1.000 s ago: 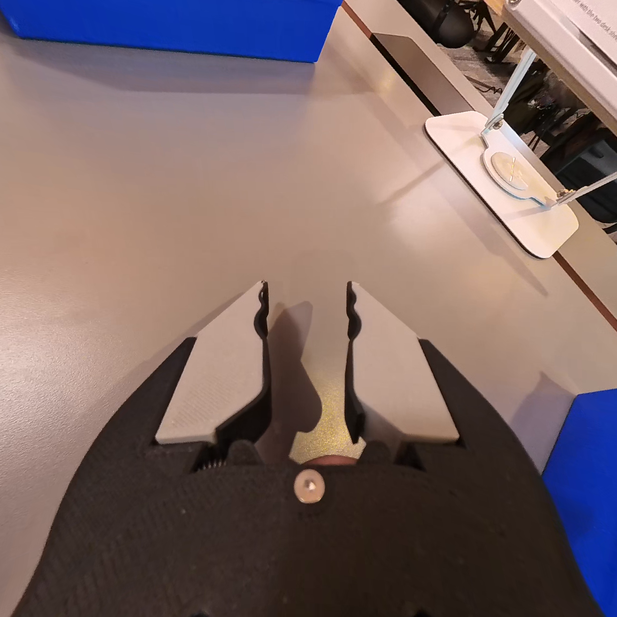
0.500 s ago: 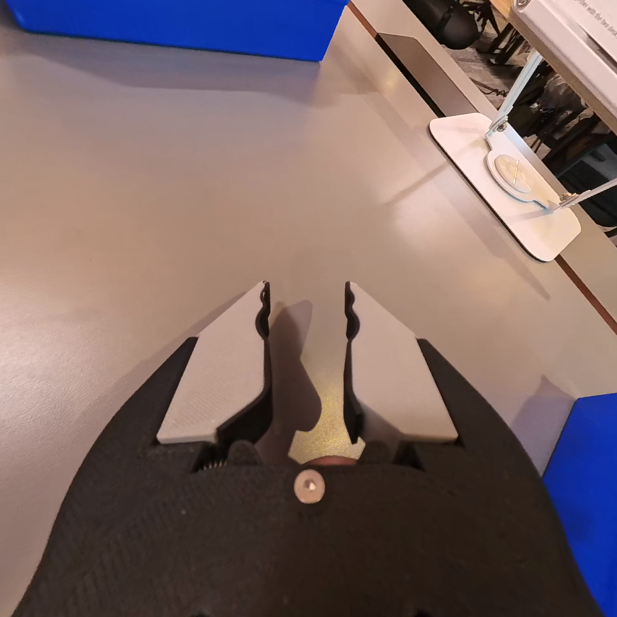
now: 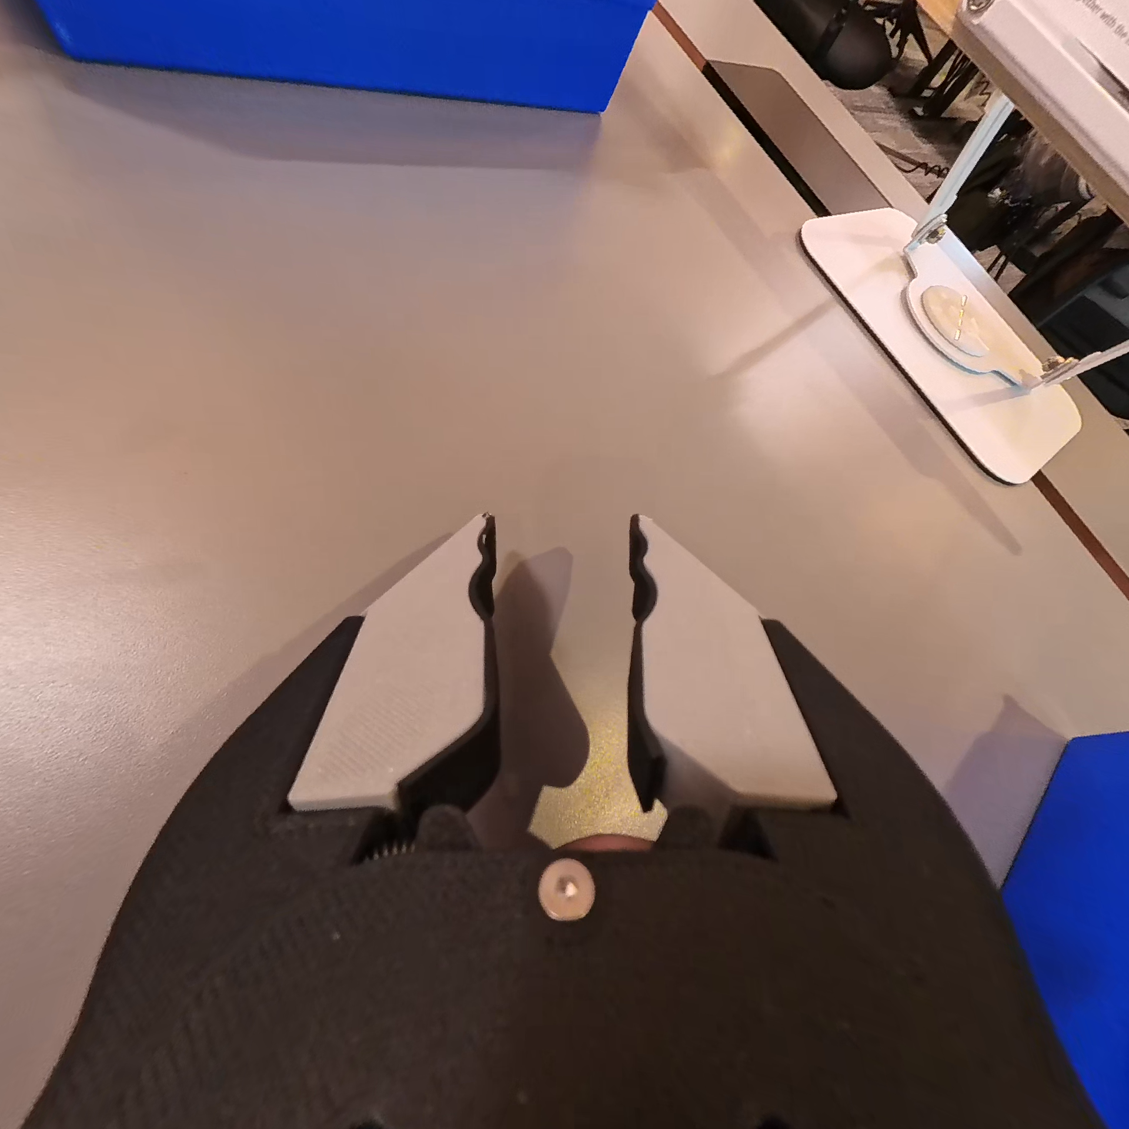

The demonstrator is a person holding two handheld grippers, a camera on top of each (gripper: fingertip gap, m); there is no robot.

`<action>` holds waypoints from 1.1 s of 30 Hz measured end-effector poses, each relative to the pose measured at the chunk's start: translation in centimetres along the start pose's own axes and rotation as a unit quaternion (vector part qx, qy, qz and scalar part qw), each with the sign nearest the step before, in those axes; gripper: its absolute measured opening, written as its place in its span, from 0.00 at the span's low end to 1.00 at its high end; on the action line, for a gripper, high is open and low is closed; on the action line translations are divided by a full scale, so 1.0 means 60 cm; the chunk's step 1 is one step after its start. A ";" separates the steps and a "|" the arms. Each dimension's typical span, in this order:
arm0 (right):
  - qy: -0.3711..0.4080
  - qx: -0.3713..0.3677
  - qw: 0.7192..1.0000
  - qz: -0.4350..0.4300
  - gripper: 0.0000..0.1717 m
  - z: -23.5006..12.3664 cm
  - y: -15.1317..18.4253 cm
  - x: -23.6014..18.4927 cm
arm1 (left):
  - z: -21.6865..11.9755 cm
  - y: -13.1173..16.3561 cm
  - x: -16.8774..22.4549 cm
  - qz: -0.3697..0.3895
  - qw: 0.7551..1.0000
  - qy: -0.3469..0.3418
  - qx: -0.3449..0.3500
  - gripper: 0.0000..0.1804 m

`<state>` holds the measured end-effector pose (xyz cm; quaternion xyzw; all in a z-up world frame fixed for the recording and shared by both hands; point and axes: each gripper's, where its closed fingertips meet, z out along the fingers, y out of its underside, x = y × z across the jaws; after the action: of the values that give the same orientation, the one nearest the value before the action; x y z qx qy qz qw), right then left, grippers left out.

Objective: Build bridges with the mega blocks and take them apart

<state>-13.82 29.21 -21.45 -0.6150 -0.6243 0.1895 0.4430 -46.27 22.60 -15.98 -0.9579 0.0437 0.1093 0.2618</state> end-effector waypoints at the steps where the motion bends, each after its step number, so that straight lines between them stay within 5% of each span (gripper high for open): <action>1: 0.000 0.000 1.000 0.001 0.23 0.000 0.000 0.000 | -0.007 -0.010 0.016 -0.030 0.998 0.043 0.022 0.14; 6: 0.001 0.000 1.000 0.003 0.23 -0.001 0.001 0.002 | -0.007 -0.009 0.037 -0.081 0.990 0.100 0.048 0.14; 14: 0.000 0.000 1.000 0.002 0.22 -0.002 0.001 0.001 | 0.005 0.012 -0.009 -0.147 0.985 0.063 0.068 0.14; 22: -0.001 -0.001 1.000 0.000 0.22 -0.001 0.001 -0.002 | 0.028 0.058 -0.019 -0.124 0.992 0.029 -0.014 0.31; 33: 0.002 0.002 1.000 0.006 0.21 -0.003 0.001 0.003 | 0.047 0.029 -0.020 -0.146 0.989 0.027 0.018 0.18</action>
<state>-13.61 29.35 -21.32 -0.6179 -0.6193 0.1921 0.4447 -48.19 22.55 -18.92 -0.9519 -0.0872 0.0432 0.2906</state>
